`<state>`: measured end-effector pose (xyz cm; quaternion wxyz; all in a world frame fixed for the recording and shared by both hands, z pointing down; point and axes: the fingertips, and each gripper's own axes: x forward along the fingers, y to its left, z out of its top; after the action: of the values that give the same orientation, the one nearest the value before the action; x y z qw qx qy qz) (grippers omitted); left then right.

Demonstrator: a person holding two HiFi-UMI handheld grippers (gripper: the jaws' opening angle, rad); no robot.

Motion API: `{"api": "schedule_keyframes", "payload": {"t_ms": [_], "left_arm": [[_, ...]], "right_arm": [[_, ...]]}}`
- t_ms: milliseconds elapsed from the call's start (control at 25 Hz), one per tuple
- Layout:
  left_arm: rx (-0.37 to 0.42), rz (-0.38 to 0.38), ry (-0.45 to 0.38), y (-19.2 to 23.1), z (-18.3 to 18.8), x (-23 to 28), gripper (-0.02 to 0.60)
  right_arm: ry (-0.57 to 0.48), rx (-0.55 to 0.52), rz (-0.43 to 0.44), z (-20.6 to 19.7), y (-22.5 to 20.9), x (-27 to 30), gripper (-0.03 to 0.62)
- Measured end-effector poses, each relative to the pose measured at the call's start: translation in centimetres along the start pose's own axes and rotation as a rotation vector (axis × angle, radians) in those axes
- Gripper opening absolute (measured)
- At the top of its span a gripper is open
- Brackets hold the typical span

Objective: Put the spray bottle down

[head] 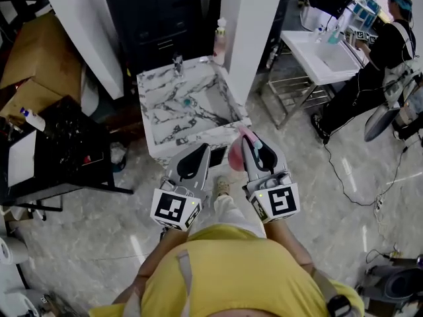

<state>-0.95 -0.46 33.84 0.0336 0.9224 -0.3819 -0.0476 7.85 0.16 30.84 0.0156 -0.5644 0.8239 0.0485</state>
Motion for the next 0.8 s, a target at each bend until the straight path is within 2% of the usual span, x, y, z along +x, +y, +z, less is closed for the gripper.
{"api": "schedule_keyframes", "payload": {"t_ms": [400, 640, 800], "left_arm": [[-0.005, 0.136, -0.005, 7.8, 0.1, 12.1, 0.002], [-0.012, 0.193, -0.009, 11.0, -0.7, 16.0, 0.002], [-0.014, 0.211, -0.01, 11.9, -0.9, 17.2, 0.002]], "right_arm": [[0.018, -0.002, 0.138, -2.0, -8.4, 12.9, 0.063], [0.048, -0.032, 0.18, -4.1, -11.7, 17.3, 0.063], [0.018, -0.028, 0.201, -4.3, -12.4, 19.0, 0.063]]}}
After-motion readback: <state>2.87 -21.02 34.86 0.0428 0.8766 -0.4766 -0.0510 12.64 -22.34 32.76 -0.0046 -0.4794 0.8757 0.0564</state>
